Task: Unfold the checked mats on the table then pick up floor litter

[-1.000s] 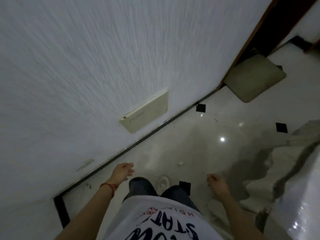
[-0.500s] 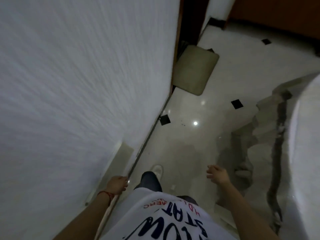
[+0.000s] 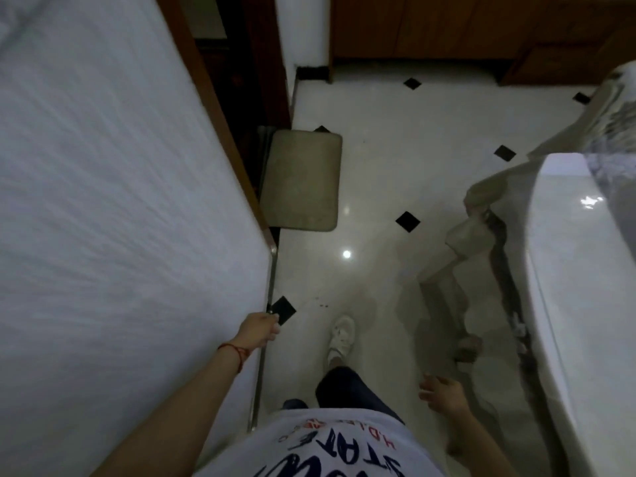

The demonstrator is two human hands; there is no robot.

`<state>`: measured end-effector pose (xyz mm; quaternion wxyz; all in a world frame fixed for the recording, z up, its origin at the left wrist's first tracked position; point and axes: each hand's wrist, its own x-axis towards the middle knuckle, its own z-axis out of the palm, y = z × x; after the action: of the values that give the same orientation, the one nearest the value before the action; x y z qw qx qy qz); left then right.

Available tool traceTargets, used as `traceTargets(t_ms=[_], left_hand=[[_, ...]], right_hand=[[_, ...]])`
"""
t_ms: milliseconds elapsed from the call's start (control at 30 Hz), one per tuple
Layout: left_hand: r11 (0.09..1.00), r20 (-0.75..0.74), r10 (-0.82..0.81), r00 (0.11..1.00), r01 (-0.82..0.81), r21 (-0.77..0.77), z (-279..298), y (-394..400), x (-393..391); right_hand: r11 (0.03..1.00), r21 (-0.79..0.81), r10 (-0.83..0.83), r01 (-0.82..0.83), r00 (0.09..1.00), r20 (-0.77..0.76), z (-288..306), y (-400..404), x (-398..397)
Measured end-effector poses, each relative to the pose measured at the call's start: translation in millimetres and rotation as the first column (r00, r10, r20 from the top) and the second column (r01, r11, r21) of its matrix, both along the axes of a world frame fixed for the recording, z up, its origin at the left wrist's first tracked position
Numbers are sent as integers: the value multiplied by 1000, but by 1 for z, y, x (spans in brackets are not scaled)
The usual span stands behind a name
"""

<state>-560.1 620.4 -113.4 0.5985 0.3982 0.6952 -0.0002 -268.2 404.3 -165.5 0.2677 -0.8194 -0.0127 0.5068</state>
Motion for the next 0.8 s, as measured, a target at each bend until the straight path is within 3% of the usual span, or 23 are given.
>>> traceTargets(t_ms=[167, 400, 600, 800], left_hand=[[997, -32, 33, 999, -35, -69, -5, 77, 47], [986, -23, 103, 994, -105, -126, -3, 184, 122], [993, -19, -53, 998, 50, -109, -19, 307, 219], [944, 57, -329, 943, 330, -25, -5, 428, 354]], right_hand=[[999, -33, -19, 18, 1000, -24, 3, 96, 68], [990, 140, -21, 12, 998, 66, 44, 244, 162], [963, 253, -122, 96, 988, 89, 51, 336, 226], [917, 307, -307, 255, 943, 133, 68, 390, 271]])
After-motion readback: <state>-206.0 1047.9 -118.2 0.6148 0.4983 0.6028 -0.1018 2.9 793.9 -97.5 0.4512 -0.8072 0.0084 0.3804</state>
